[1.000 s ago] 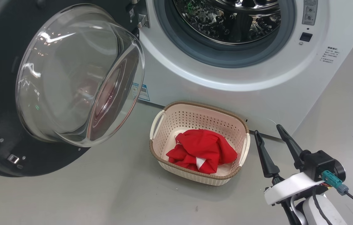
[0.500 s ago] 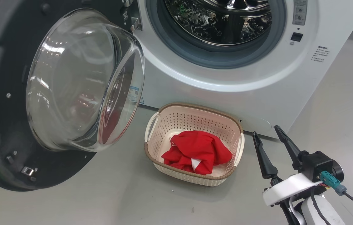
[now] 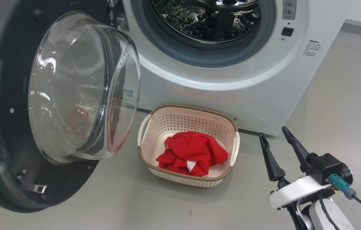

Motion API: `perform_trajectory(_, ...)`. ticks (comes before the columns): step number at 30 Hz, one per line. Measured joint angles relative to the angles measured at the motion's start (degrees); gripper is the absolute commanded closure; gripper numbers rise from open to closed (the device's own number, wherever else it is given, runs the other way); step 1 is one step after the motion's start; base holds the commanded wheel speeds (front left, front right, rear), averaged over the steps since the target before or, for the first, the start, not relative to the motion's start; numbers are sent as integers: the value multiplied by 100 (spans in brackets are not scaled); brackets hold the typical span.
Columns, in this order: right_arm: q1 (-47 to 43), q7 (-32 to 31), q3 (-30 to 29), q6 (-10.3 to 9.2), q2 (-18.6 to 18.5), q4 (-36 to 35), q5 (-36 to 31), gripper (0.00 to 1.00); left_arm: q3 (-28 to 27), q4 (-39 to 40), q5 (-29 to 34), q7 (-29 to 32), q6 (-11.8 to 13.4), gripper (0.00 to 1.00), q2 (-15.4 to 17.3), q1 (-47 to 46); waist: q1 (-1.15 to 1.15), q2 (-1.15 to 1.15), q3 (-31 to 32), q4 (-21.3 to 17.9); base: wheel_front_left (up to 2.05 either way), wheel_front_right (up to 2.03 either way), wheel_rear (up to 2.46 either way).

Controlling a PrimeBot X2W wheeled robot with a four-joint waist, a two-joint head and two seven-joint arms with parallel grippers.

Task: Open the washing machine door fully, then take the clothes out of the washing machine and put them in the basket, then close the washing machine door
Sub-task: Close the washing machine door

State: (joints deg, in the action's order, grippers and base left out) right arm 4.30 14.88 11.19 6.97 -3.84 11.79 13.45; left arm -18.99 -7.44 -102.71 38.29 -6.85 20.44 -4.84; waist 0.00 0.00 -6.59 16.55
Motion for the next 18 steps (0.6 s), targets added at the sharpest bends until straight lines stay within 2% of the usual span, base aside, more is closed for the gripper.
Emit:
perform_trajectory(6,2,0,-71,0,2,-12,0,0,69,302,-263,339,-1,100,-148,230,0,0,-46,-150,0,0,0)
perform_trajectory(18,115,0,-149,-1,10,-66,0,0,269,1077,-364,875,-2,100,-292,593,0,0,-147,-443,0,0,0)
